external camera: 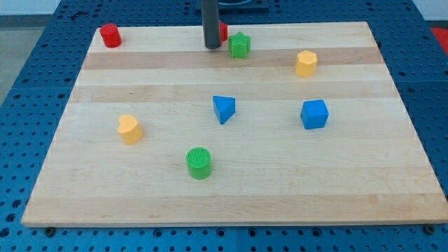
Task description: Move the blue triangle towards the green star
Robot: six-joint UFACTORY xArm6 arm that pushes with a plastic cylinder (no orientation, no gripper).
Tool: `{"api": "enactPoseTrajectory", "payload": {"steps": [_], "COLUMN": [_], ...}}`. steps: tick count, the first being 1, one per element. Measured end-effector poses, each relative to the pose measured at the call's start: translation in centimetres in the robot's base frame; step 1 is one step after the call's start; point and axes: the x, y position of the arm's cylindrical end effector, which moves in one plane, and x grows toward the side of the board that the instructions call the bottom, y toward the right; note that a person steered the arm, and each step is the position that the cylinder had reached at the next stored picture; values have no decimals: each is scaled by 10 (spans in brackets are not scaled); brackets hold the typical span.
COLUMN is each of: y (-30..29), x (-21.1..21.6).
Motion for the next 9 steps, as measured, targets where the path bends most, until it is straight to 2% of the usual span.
{"api": "enactPoseTrajectory", "payload": {"steps": [1,3,4,6,8,9], "y": [0,-35,-54,-56,-14,25], "x": [0,74,81,148,205,205]}}
